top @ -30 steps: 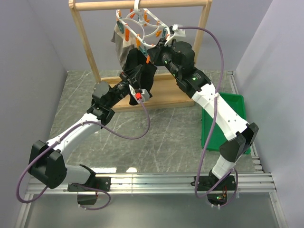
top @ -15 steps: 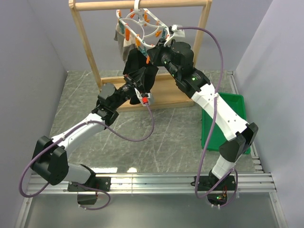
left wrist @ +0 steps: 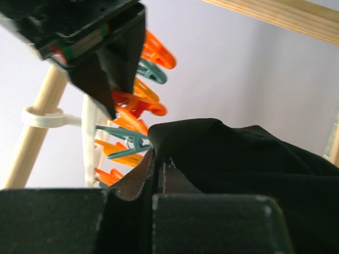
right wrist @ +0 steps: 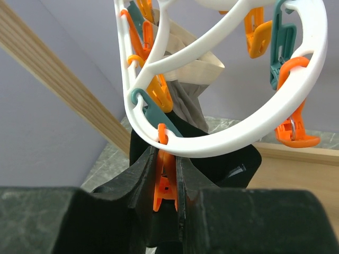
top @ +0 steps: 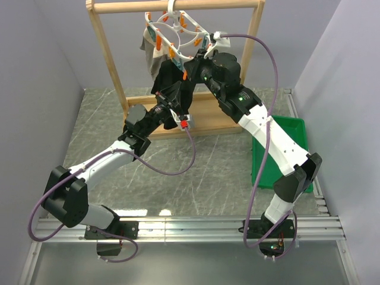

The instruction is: Clip the underwear to the hanger

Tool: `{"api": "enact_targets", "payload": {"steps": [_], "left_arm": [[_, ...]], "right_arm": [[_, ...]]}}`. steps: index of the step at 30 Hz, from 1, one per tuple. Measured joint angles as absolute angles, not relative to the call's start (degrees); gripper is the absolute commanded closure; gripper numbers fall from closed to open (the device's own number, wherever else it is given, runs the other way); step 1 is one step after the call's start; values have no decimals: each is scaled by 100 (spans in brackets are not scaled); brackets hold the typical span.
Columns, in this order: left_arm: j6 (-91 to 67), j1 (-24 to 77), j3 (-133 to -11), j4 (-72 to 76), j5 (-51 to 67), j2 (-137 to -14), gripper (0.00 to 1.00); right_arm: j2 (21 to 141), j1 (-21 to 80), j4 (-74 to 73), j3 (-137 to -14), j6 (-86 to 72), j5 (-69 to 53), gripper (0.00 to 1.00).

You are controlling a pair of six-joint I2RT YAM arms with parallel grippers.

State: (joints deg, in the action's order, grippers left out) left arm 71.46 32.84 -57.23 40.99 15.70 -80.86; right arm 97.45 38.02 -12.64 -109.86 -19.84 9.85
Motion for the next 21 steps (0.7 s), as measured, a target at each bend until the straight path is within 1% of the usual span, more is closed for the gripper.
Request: {"api": "enact_targets", "payload": {"steps": [21], "left_arm": [[7452,3336,-5717,4560,1496,-8101,100]], "right_arm": [[9756,3811,-1286,-10986,-1988,1090,100]]}}
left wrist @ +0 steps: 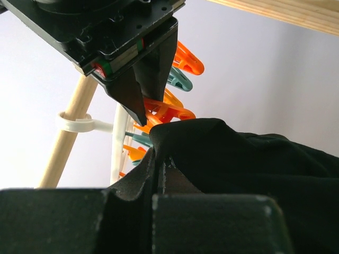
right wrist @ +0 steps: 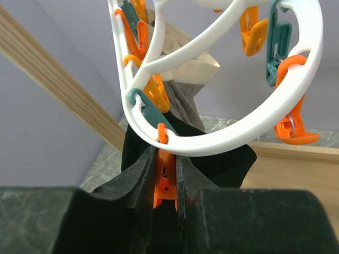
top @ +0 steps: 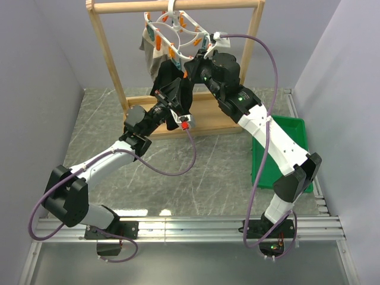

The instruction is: Clip the underwear to the hanger

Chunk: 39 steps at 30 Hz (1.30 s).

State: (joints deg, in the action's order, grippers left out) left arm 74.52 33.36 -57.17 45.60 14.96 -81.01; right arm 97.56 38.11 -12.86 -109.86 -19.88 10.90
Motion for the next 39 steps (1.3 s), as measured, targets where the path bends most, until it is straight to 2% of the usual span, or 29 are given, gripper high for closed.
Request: {"api": "enact_targets", "payload": {"steps": [31,32,33,34,39], "left_arm": [[7905,3439,-6027,4862,1057,-8525,100],[7909,3439,-6029,4860,1052,-8536,100],[7909,3441,-6031,4858,1046,-8543,100],[7909,3444,-6038,4860,1039,-8545,100],[7905,3470,-6064,4851,1020,-8545,100]], "right_arm": [[9784,3813,-1310,-10980,-2043,1103,100],[9784,3813,-1310,-10980,-2053,1094,100],[9784,3813,-1310,-10980,-2069,1087,92],[9784,3813,-1310,-10980,-2078,1087,89],[9784,3813,-1308,-10980,-2161,1048,87]]}}
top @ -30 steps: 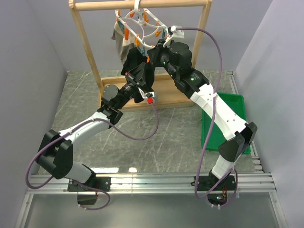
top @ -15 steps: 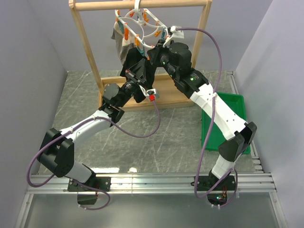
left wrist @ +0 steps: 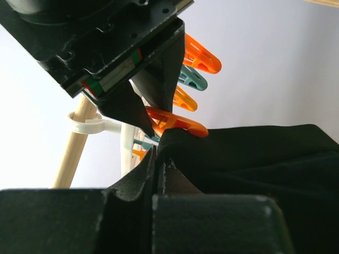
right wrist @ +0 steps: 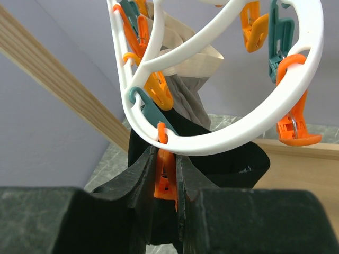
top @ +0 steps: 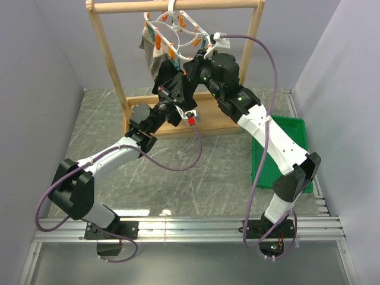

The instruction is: Clip the underwear to the hanger

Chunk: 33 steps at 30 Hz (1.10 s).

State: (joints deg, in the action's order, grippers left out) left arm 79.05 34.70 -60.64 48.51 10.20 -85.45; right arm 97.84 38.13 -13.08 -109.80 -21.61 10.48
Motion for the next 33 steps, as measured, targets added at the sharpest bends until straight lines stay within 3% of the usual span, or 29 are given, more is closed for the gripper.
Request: {"api": "enact_targets", "payload": {"steps": [10,21,33], "left_arm": [[7885,3483,-6208,4816,958,-8556,100],[7885,3509,-6270,4812,917,-8608,100],[7885,3509,-6272,4600,908,-8621,100]], "right_arm": [[9786,3813,-1302,-10980,-2290,980,79],[9786,3811,-1352,-10980,-2364,917,60],[9786,3793,-1522,-10947,-2447,930,46]]}}
